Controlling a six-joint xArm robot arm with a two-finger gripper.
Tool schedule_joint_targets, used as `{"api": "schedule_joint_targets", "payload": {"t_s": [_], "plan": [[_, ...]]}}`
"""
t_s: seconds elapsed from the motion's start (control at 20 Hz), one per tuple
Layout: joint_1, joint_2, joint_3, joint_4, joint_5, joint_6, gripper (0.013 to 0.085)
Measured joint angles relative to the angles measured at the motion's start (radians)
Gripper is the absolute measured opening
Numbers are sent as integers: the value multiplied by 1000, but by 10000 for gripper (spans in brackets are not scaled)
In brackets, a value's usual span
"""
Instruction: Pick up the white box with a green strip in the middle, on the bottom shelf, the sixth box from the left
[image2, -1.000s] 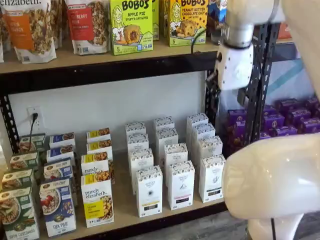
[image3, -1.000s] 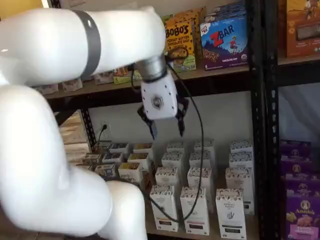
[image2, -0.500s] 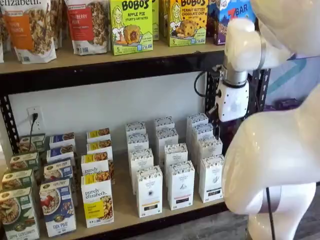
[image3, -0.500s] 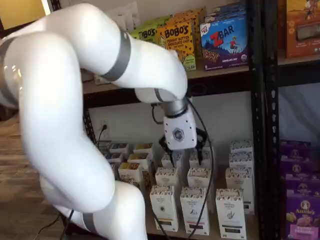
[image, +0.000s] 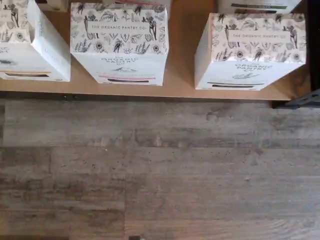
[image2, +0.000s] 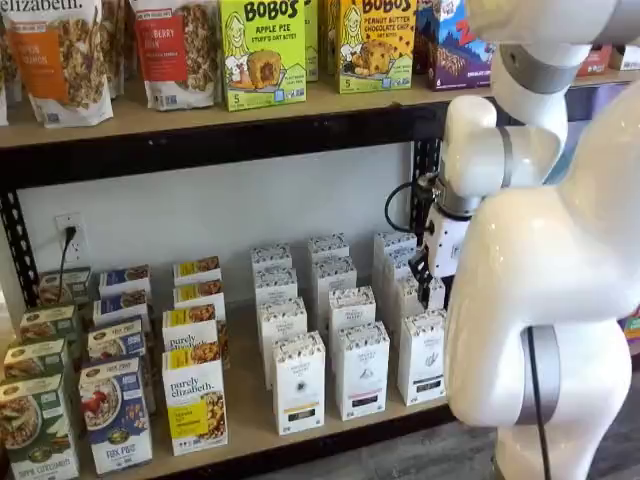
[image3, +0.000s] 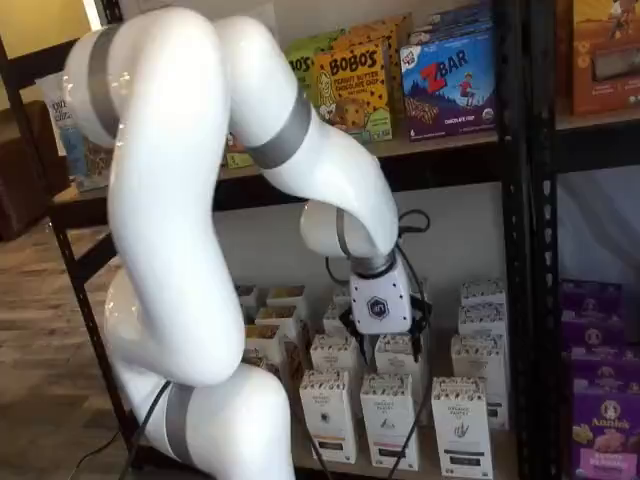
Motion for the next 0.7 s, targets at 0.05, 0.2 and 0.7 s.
{"api": "schedule_joint_targets", "payload": {"t_s": [0.05, 0.2, 0.7], "plan": [[1, 20, -6, 11, -15, -9, 850], [5, 77, -18, 10, -70, -3, 850], [18, 272, -82, 50, -263, -28, 850]]}}
